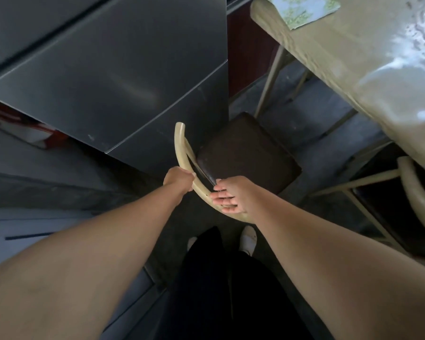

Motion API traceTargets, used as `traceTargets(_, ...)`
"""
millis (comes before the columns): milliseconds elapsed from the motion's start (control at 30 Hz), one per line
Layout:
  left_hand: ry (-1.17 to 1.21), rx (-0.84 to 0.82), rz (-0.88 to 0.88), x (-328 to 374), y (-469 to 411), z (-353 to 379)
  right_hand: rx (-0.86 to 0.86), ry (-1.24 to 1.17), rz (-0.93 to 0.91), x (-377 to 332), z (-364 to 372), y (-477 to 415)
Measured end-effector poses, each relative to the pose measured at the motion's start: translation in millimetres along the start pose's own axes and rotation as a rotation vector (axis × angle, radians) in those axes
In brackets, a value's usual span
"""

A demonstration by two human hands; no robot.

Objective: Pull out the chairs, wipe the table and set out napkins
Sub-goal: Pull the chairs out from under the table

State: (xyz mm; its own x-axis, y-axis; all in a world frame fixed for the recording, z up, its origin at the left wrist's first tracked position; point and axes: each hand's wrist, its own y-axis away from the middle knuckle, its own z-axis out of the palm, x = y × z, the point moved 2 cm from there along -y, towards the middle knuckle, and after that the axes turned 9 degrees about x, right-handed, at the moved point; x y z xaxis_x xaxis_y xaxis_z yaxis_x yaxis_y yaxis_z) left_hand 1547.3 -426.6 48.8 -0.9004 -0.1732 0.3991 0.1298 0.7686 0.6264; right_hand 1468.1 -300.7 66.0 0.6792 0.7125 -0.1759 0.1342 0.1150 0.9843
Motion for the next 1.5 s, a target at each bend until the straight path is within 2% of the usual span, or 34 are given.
traceTargets(200,-0.148,0.012,0.06,6,-34,-4,0.002,-0.068,0.047,-7,17,-14)
traceTargets(400,-0.175,-0.108,0.127,3,-55,-17,0.034,-0.248,0.098,1,52,-27)
traceTargets(567,-0.098,-0.225,0.081,-7,-73,-31,0.062,-0.578,0.239,6,94,-34)
traceTargets(733,-0.045,-0.358,0.048,-18,-82,-28,0.17,-1.023,0.292,15,105,-45)
traceTargets(867,0.006,-0.404,0.011,-22,-82,-16,0.192,-1.252,0.32,15,105,-55)
traceTargets(1167,0.055,-0.365,-0.081,-14,-90,12,0.189,-1.396,0.25,20,104,-77)
traceTargets(1333,0.062,-0.346,-0.133,-4,-90,21,0.215,-1.528,0.315,13,95,-79)
traceTargets(1500,0.037,-0.346,-0.187,0,-93,30,0.162,-1.569,0.333,15,93,-79)
